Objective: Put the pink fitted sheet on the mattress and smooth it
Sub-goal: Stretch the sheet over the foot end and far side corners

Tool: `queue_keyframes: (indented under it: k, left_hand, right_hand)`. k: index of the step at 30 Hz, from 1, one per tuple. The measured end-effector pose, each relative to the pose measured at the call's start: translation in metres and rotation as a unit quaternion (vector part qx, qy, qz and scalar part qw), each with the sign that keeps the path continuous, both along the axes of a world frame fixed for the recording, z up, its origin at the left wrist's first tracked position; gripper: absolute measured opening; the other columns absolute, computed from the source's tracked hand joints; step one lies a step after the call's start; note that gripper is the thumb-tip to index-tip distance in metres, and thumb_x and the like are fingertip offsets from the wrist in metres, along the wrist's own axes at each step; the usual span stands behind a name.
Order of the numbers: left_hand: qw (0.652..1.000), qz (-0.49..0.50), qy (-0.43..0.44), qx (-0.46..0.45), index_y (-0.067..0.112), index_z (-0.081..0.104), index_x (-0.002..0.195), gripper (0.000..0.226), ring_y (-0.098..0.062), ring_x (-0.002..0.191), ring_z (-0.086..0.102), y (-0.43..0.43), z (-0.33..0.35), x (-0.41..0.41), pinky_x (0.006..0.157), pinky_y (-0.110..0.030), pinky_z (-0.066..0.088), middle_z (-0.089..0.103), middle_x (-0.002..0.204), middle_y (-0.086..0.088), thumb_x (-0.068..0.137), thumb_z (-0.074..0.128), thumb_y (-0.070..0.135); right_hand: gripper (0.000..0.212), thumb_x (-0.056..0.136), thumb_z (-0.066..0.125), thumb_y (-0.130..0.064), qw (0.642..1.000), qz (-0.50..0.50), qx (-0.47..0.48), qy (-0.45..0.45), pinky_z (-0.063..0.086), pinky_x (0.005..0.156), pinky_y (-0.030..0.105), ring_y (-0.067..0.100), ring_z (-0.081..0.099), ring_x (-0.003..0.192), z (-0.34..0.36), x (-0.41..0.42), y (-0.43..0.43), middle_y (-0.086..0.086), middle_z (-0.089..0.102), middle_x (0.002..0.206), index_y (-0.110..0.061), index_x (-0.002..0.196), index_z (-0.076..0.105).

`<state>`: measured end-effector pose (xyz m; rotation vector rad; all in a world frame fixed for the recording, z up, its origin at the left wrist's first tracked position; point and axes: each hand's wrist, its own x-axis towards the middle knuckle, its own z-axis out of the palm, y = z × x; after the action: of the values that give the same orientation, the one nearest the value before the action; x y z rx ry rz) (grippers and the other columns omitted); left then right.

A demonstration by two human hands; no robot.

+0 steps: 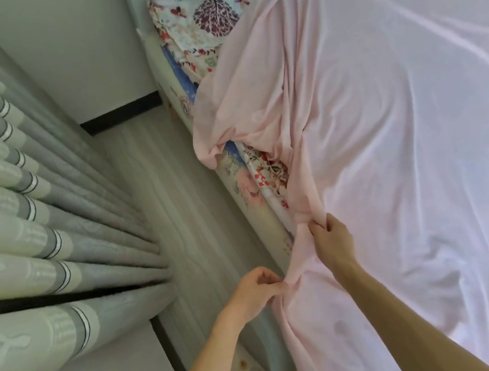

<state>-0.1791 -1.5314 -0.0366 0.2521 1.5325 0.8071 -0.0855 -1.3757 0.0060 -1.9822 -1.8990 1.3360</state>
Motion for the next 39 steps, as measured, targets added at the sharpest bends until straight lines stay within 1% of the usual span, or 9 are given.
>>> queue_keyframes:
  k: [2,4,7,12,17,22,27,34,39]
  left_hand:
    - [1.000,0.008,0.017,-0.017,0.016,0.058,0.090,0.015,-0.012,0.066,0.058,0.012,0.000,-0.012,0.046,-0.016,0.037,0.065,0.089,0.001,0.086,0.072,0.023]
    - [0.998,-0.003,0.054,-0.034,0.017,0.058,0.094,0.015,-0.013,0.064,0.059,0.024,0.000,-0.027,0.045,-0.017,0.035,0.064,0.093,0.002,0.088,0.069,0.025]
    - [0.991,-0.048,0.112,-0.061,0.018,0.056,0.102,0.019,-0.013,0.066,0.058,0.044,-0.003,-0.053,0.052,-0.023,0.038,0.063,0.089,0.001,0.091,0.064,0.030]
    - [0.971,-0.114,0.195,-0.083,0.022,0.049,0.125,0.036,-0.018,0.099,0.056,0.089,0.001,-0.105,0.080,-0.029,0.042,0.056,0.119,-0.001,0.093,0.060,0.034]
    - [0.945,-0.116,0.290,-0.095,0.020,0.038,0.142,0.056,-0.019,0.098,0.055,0.150,-0.004,-0.169,0.074,-0.027,0.041,0.047,0.134,-0.009,0.093,0.058,0.035]
    - [0.923,-0.065,0.347,-0.154,0.016,0.023,0.149,0.071,-0.034,0.122,0.048,0.198,-0.031,-0.231,0.094,-0.039,0.045,0.040,0.142,-0.016,0.091,0.059,0.038]
    - [0.825,-0.205,0.502,-0.162,0.027,0.022,0.141,0.075,-0.037,0.120,0.049,0.230,-0.059,-0.263,0.085,-0.046,0.047,0.038,0.142,-0.013,0.085,0.039,0.074]
    - [0.737,-0.348,0.563,-0.138,0.023,0.054,0.120,0.050,-0.024,0.110,0.052,0.254,-0.060,-0.311,0.078,-0.036,0.044,0.056,0.123,-0.002,0.088,0.052,0.062]
    - [0.709,-0.300,0.629,-0.110,0.018,0.050,0.106,0.022,-0.021,0.090,0.055,0.255,-0.024,-0.388,0.064,-0.034,0.041,0.062,0.104,-0.004,0.095,0.051,0.037]
  right_hand:
    - [0.017,0.097,0.043,-0.022,0.997,-0.050,0.048,-0.037,0.050,0.071,0.040,0.033,0.061,0.089,-0.003,0.028,0.017,0.006,0.065,0.089,-0.014,0.094,0.058]
    - [0.023,0.097,0.044,-0.024,0.989,-0.072,0.034,-0.126,0.049,0.088,0.046,0.037,0.058,0.104,-0.014,0.054,0.033,0.014,0.063,0.112,-0.012,0.113,0.055]
    - [0.062,0.094,0.054,-0.031,0.979,-0.044,-0.006,-0.200,0.036,0.106,0.049,0.040,0.040,0.131,-0.029,0.067,0.039,0.019,0.039,0.146,-0.009,0.147,0.032]
    - [0.063,0.091,0.056,-0.036,0.981,0.034,0.095,-0.167,0.032,0.111,0.050,0.034,0.031,0.137,-0.031,0.023,0.041,0.009,0.035,0.151,-0.014,0.146,0.034]
    - [0.065,0.083,0.068,-0.031,0.952,0.189,0.204,-0.124,0.032,0.114,0.056,0.031,0.033,0.138,-0.044,-0.036,0.069,0.003,0.036,0.148,-0.017,0.140,0.040]
    - [0.065,0.082,0.069,-0.025,0.936,0.233,0.219,-0.149,0.032,0.113,0.046,0.026,0.031,0.142,-0.066,-0.086,0.111,0.001,0.039,0.151,-0.024,0.141,0.042]
    - [0.059,0.081,0.071,-0.030,0.919,0.271,0.227,-0.177,0.035,0.106,0.038,0.023,0.044,0.128,-0.093,-0.108,0.145,-0.001,0.052,0.140,-0.022,0.136,0.052]
    - [0.021,0.087,0.060,-0.020,0.933,0.234,0.153,-0.228,0.050,0.078,0.041,0.026,0.061,0.088,-0.089,-0.134,0.159,-0.006,0.070,0.097,-0.025,0.107,0.063]
    - [0.027,0.100,0.035,-0.030,0.985,0.150,-0.018,-0.079,0.046,0.058,0.034,0.019,0.058,0.061,-0.048,-0.178,0.163,-0.004,0.058,0.064,-0.021,0.079,0.048]
